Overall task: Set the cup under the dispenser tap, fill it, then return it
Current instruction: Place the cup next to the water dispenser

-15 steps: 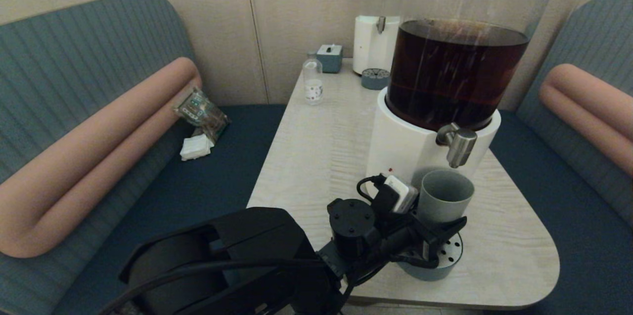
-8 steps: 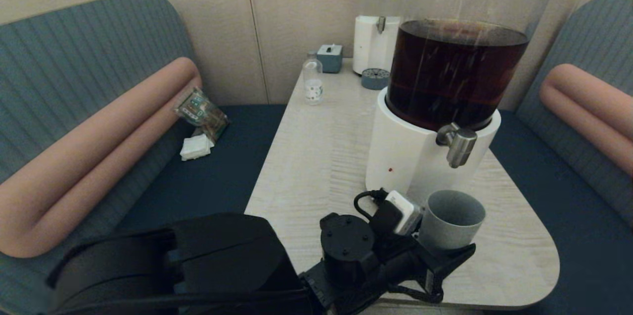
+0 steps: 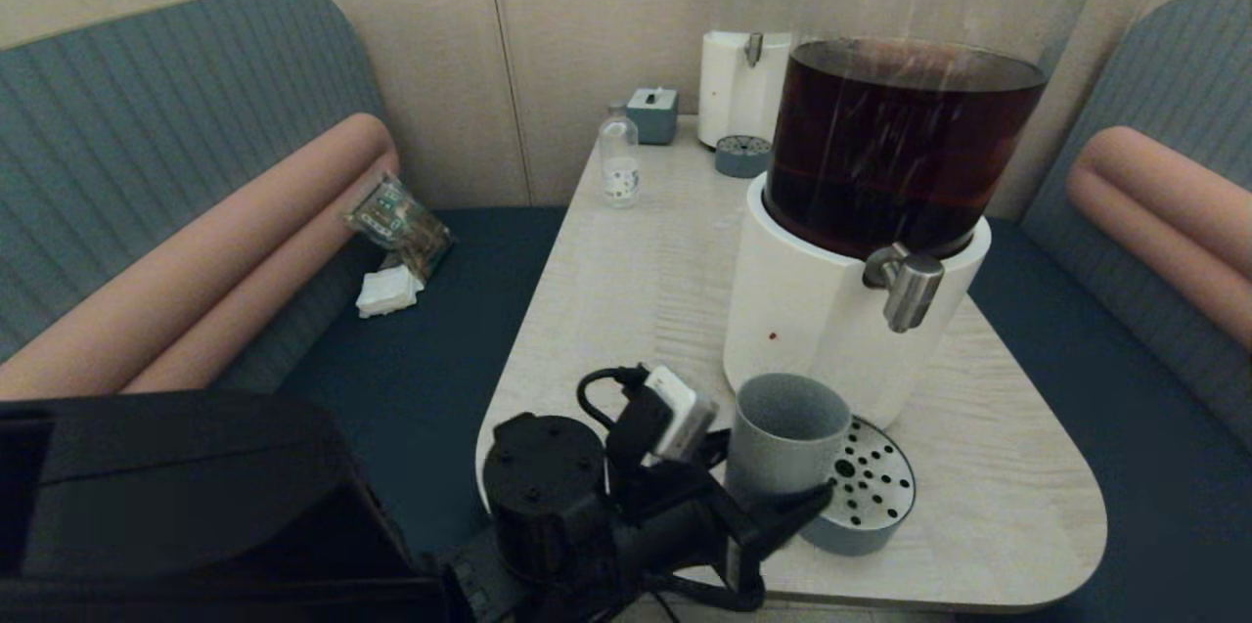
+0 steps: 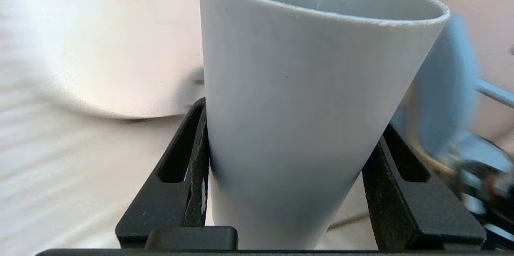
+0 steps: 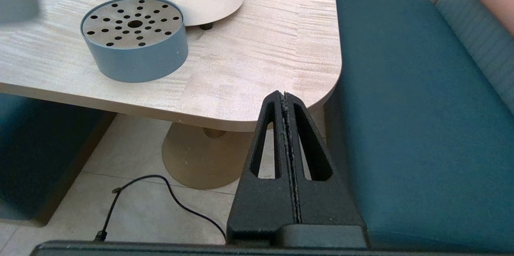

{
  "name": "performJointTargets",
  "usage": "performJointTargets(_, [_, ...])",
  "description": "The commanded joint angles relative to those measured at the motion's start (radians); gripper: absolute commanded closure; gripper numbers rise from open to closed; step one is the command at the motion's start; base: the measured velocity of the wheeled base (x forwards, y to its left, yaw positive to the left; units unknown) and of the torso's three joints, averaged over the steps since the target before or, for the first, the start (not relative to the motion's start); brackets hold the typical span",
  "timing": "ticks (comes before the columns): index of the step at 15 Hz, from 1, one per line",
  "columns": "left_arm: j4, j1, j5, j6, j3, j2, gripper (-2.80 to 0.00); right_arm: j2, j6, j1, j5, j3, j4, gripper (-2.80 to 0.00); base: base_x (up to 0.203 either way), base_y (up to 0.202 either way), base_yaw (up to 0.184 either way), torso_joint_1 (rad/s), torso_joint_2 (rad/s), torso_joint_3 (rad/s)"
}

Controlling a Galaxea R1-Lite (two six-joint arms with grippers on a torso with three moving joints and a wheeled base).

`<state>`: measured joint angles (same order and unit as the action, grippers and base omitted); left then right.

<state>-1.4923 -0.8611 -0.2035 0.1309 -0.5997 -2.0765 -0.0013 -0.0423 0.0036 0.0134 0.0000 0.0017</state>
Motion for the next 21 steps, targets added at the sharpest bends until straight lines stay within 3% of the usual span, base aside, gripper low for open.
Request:
performJointTargets(1, [-0.008,0.076,-0.001,0.001,0.031,0.071,0.00,0.000,-0.001,0.000,0.001,0.001,0.000,0.00,0.000,0.000,0.000,0.000,0.00,0.000])
performJointTargets(7, [-0.015,0.382,-0.052,-0.001,0.007,0.087,0.00,0.000,-0.001,-0.001,0.002,0.000,0.000,0.00,0.000,0.000,0.000,0.000,0.00,0.000])
performJointTargets(10, [-0.034,0.480,-0.068,0.001,-0.115,0.008,0.00,0.000,-0.001,0.000,0.001,0.001,0.000,0.00,0.000,0.000,0.000,0.000,0.00,0.000])
performJointTargets(21, [-0.038,0.520,-0.058,0.011,-0.473,-0.338,0.00,0.000,-0.001,-0.001,0.000,0.002,0.000,0.00,0.000,0.000,0.000,0.000,0.00,0.000])
